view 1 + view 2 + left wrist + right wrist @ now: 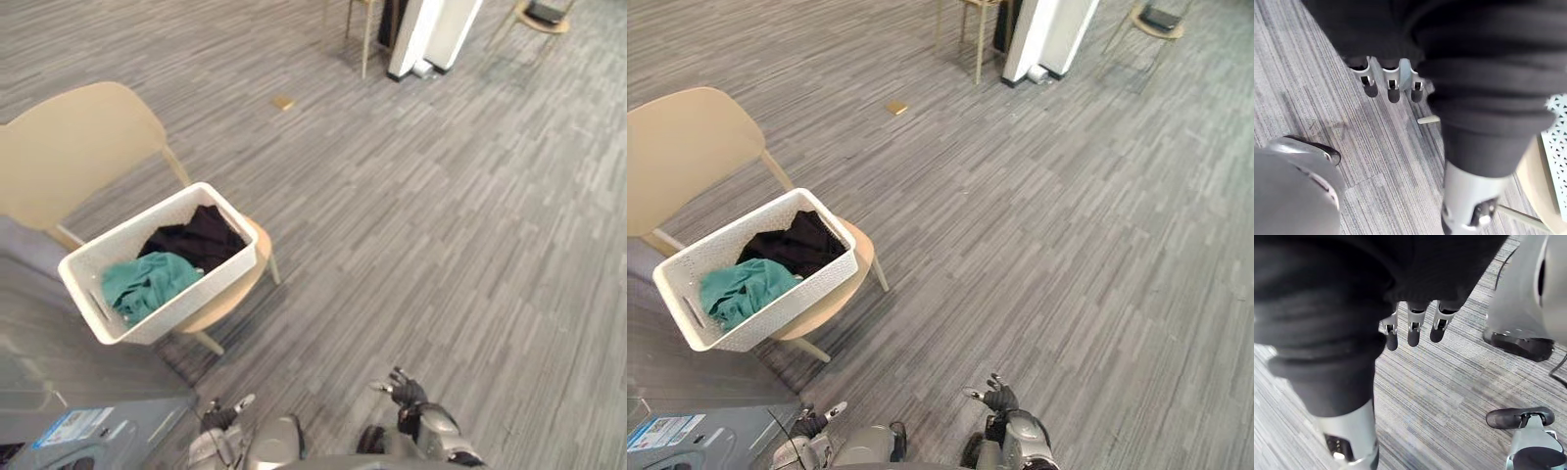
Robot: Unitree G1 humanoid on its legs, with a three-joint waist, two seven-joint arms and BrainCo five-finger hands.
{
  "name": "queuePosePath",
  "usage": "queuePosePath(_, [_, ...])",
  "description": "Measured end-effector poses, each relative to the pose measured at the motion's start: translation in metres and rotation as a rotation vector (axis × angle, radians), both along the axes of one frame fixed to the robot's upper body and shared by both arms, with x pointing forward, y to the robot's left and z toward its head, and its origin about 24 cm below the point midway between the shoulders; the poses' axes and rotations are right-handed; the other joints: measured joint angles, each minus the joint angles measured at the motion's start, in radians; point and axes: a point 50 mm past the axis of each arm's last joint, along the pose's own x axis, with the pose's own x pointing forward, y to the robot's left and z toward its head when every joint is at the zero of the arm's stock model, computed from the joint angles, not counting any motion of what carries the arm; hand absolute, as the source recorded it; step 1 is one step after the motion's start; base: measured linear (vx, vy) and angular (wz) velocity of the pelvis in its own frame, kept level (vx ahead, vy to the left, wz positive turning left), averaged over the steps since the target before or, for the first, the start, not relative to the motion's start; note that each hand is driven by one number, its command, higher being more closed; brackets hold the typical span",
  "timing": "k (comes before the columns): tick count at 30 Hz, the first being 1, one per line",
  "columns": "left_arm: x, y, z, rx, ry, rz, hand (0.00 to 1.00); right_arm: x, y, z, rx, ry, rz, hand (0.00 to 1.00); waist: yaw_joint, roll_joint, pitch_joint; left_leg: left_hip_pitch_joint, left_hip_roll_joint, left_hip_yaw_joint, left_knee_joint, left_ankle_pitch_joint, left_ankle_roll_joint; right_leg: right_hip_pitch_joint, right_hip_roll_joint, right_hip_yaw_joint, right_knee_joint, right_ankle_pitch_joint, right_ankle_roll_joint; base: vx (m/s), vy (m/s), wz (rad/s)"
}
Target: Pick up the laundry basket with both hands and put the clothes into the washing machine.
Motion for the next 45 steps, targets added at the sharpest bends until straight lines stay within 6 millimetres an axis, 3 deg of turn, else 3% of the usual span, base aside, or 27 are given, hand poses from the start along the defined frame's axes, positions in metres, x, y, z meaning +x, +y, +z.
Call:
queuePosePath(1, [-0.001, -0.004, -0.001, -0.008, 0.004, -0.003, 0.0, -0.001, -0.007, 0.0, -0.012, 0.001, -0.017, 0.0, 0.0, 0.014, 0.004, 0.015, 0.0, -0.033, 0.003, -0.01, -0.017, -0.01, -0.031, 0.049, -0.03, 0.022, 0.022, 0.26, -0.21, 1.17])
queuePosePath(3, [-0.007, 0.001, -0.002, 0.006, 0.017, 0.008, 0.0, -0.001, -0.009, 0.003, -0.021, -0.021, -0.024, 0.0, -0.003, 0.018, 0.001, 0.035, 0.003, -0.07, 0.022, -0.033, -0.06, -0.012, -0.057, 0.102, -0.084, 0.07, 0.022, 0.18, -0.231, 0.84])
queuePosePath(6, [-0.021, 0.012, -0.003, 0.041, 0.05, 0.039, 0.0, 0.004, 0.001, 0.006, -0.005, -0.049, 0.009, 0.0, -0.008, -0.032, -0.029, 0.052, 0.01, -0.144, 0.036, -0.078, -0.137, -0.019, -0.039, 0.121, -0.097, 0.163, 0.03, 0.2, -0.425, 0.84])
queuePosePath(7, [-0.027, 0.014, -0.004, 0.039, 0.059, 0.068, 0.0, 0.004, 0.004, 0.005, -0.005, -0.048, 0.038, 0.0, -0.01, -0.058, -0.049, 0.041, 0.02, -0.185, 0.05, -0.102, -0.175, -0.011, -0.034, 0.076, -0.077, 0.134, 0.06, 0.17, -0.554, 0.85])
queuePosePath(8, [-0.034, 0.008, -0.007, 0.012, 0.076, 0.099, 0.0, 0.009, 0.004, 0.008, -0.012, -0.063, 0.066, 0.0, 0.001, -0.011, -0.067, 0.002, 0.083, -0.234, 0.106, -0.112, -0.197, 0.008, 0.025, 0.013, -0.072, 0.081, 0.04, 0.18, -0.52, 0.88])
queuePosePath(10, [-0.037, 0.001, -0.008, -0.019, 0.073, 0.146, 0.0, 0.017, 0.0, 0.014, -0.014, -0.102, 0.054, 0.0, -0.007, 0.013, -0.069, -0.091, 0.132, -0.279, 0.253, -0.049, -0.175, 0.052, 0.075, -0.073, -0.099, 0.058, 0.013, 0.19, -0.467, 0.91])
queuePosePath(11, [-0.041, 0.007, -0.008, -0.015, 0.072, 0.185, 0.0, 0.024, 0.003, 0.018, 0.001, -0.13, 0.041, 0.0, 0.0, -0.011, -0.051, -0.151, 0.175, -0.219, 0.338, 0.05, -0.128, 0.129, 0.106, -0.135, -0.156, 0.058, -0.018, 0.19, -0.49, 1.05])
queuePosePath(12, [-0.041, 0.01, -0.007, -0.008, 0.063, 0.199, 0.0, 0.027, 0.004, 0.021, 0.009, -0.151, 0.033, 0.0, 0.0, -0.03, -0.04, -0.16, 0.188, -0.173, 0.355, 0.052, -0.127, 0.165, 0.109, -0.165, -0.183, 0.058, -0.029, 0.24, -0.545, 1.3])
queuePosePath(14, [-0.04, 0.023, -0.003, 0.031, 0.036, 0.207, 0.0, 0.05, 0.003, 0.043, 0.028, -0.293, -0.017, 0.0, 0.0, -0.094, -0.025, -0.21, 0.203, 0.055, 0.376, 0.043, -0.121, 0.267, 0.116, -0.278, -0.308, 0.075, -0.054, 0.25, -0.477, 1.36])
queuePosePath(15, [-0.038, 0.024, -0.002, 0.036, 0.026, 0.207, 0.0, 0.056, 0.002, 0.05, 0.028, -0.336, -0.024, 0.0, 0.001, -0.099, -0.026, -0.223, 0.201, 0.109, 0.364, 0.042, -0.122, 0.279, 0.12, -0.304, -0.328, 0.078, -0.057, 0.21, -0.315, 1.14])
queuePosePath(18, [-0.033, 0.024, 0.0, 0.04, 0.009, 0.204, 0.0, 0.086, -0.006, 0.084, 0.012, -0.519, -0.058, 0.0, 0.0, -0.113, -0.022, -0.269, 0.135, 0.35, 0.209, 0.046, -0.116, 0.306, 0.115, -0.432, -0.373, 0.079, -0.061, 0.22, -0.182, 1.33])
queuePosePath(20, [-0.028, 0.022, 0.0, 0.045, 0.011, 0.204, 0.0, 0.094, -0.018, 0.099, -0.009, -0.591, -0.102, 0.0, -0.001, -0.115, -0.02, -0.267, 0.063, 0.506, 0.067, 0.08, -0.065, 0.334, 0.096, -0.501, -0.373, 0.079, -0.06, 0.27, -0.042, 1.35])
queuePosePath(22, [-0.034, 0.017, -0.003, 0.036, 0.028, 0.203, 0.0, 0.1, -0.029, 0.115, -0.03, -0.666, -0.161, 0.0, 0.007, -0.104, -0.027, -0.223, 0.004, 0.6, -0.104, 0.23, 0.033, 0.391, 0.116, -0.526, -0.37, 0.066, -0.036, 0.4, 0.047, 1.01])
queuePosePath(23, [-0.038, 0.024, -0.002, 0.052, 0.043, 0.206, 0.0, 0.104, -0.025, 0.122, -0.013, -0.703, -0.192, 0.0, 0.001, -0.148, -0.037, -0.216, -0.037, 0.591, -0.107, 0.201, 0.081, 0.412, 0.088, -0.536, -0.355, 0.044, 0.0, 0.44, 0.081, 0.83])
queuePosePath(24, [-0.037, 0.028, -0.002, 0.06, 0.041, 0.202, 0.0, 0.108, -0.023, 0.129, -0.01, -0.736, -0.194, 0.0, 0.0, -0.162, -0.037, -0.215, -0.045, 0.571, -0.099, 0.174, 0.092, 0.404, 0.064, -0.531, -0.29, 0.037, 0.012, 0.53, 0.118, 0.8])
queuePosePath(26, [-0.039, 0.027, -0.002, 0.057, 0.05, 0.197, 0.0, 0.118, -0.02, 0.142, -0.004, -0.781, -0.204, 0.0, -0.001, -0.159, -0.035, -0.189, -0.026, 0.536, -0.057, 0.136, 0.094, 0.35, -0.002, -0.48, -0.037, 0.062, 0.046, 0.44, 0.125, 0.41])
queuePosePath(27, [-0.041, 0.027, -0.003, 0.06, 0.06, 0.19, 0.0, 0.12, -0.018, 0.153, 0.001, -0.831, -0.215, 0.0, -0.006, -0.155, -0.032, -0.147, -0.022, 0.504, -0.037, 0.119, 0.098, 0.316, -0.055, -0.419, 0.165, 0.069, 0.043, 0.42, 0.108, 0.49])
queuePosePath(28, [-0.041, 0.027, -0.003, 0.058, 0.065, 0.191, 0.0, 0.123, -0.018, 0.171, -0.014, -0.904, -0.216, 0.0, -0.015, -0.14, -0.023, -0.091, -0.017, 0.482, -0.028, 0.115, 0.102, 0.288, -0.098, -0.375, 0.343, 0.061, -0.002, 0.4, 0.09, 0.52])
queuePosePath(30, [-0.044, 0.024, -0.004, 0.052, 0.071, 0.194, 0.0, 0.125, -0.016, 0.201, -0.045, -1.033, -0.209, 0.0, -0.027, -0.111, -0.018, -0.011, -0.003, 0.464, -0.048, 0.115, 0.102, 0.221, -0.111, -0.321, 0.471, 0.033, -0.053, 0.32, 0.065, 0.41])
queuePosePath(32, [-0.043, 0.024, -0.004, 0.061, 0.071, 0.203, 0.0, 0.123, -0.014, 0.226, -0.068, -1.149, -0.199, 0.0, -0.038, -0.096, -0.023, 0.036, -0.007, 0.444, -0.095, 0.116, 0.101, 0.149, -0.103, -0.287, 0.437, 0.028, -0.052, 0.23, 0.021, 0.45])
queuePosePath(35, [-0.037, 0.026, -0.001, 0.073, 0.047, 0.205, 0.0, 0.117, -0.01, 0.259, -0.086, -1.309, -0.188, 0.0, -0.069, -0.109, -0.033, 0.059, -0.016, 0.369, -0.154, 0.124, 0.059, 0.049, -0.017, -0.234, 0.13, 0.028, -0.044, 0.2, -0.112, 0.87])
queuePosePath(36, [-0.037, 0.027, -0.001, 0.077, 0.047, 0.206, 0.0, 0.115, -0.007, 0.266, -0.095, -1.341, -0.173, 0.0, -0.082, -0.119, -0.04, 0.066, -0.029, 0.322, -0.18, 0.139, 0.035, 0.038, 0.035, -0.164, -0.082, 0.069, -0.029, 0.16, -0.174, 0.92])
queuePosePath(37, [-0.038, 0.026, -0.001, 0.076, 0.052, 0.205, 0.0, 0.114, -0.006, 0.267, -0.099, -1.348, -0.164, 0.0, -0.082, -0.126, -0.044, 0.071, -0.037, 0.306, -0.187, 0.142, 0.019, 0.038, 0.049, -0.132, -0.151, 0.101, -0.028, 0.2, -0.228, 1.14])
queuePosePath(39, [-0.041, 0.03, -0.001, 0.087, 0.062, 0.204, 0.0, 0.109, 0.002, 0.263, -0.107, -1.342, -0.115, 0.0, -0.083, -0.167, -0.07, 0.079, -0.079, 0.236, -0.187, 0.127, -0.024, 0.04, 0.062, -0.028, -0.269, 0.281, -0.045, 0.21, -0.248, 1.05])
queuePosePath(40, [-0.042, 0.027, -0.002, 0.083, 0.071, 0.2, 0.0, 0.105, 0.007, 0.254, -0.109, -1.304, -0.077, 0.0, -0.07, -0.14, -0.081, 0.08, -0.059, 0.192, -0.189, 0.134, -0.047, 0.064, 0.081, -0.042, -0.282, 0.284, -0.053, 0.19, -0.208, 0.76])
queuePosePath(42, [-0.045, 0.025, -0.003, 0.084, 0.082, 0.209, 0.0, 0.102, 0.019, 0.249, -0.097, -1.285, -0.005, 0.0, -0.05, -0.123, -0.088, 0.065, -0.039, 0.151, -0.188, 0.126, -0.068, 0.094, 0.106, -0.066, -0.344, 0.288, -0.059, 0.14, -0.157, 0.43])
queuePosePath(45, [-0.038, 0.025, -0.002, 0.086, 0.068, 0.21, 0.0, 0.098, 0.019, 0.24, -0.111, -1.251, 0.046, 0.0, -0.053, -0.127, -0.087, 0.019, -0.013, 0.107, -0.191, 0.137, -0.092, 0.105, 0.131, -0.137, -0.389, 0.296, -0.073, 0.06, -0.151, 0.6])
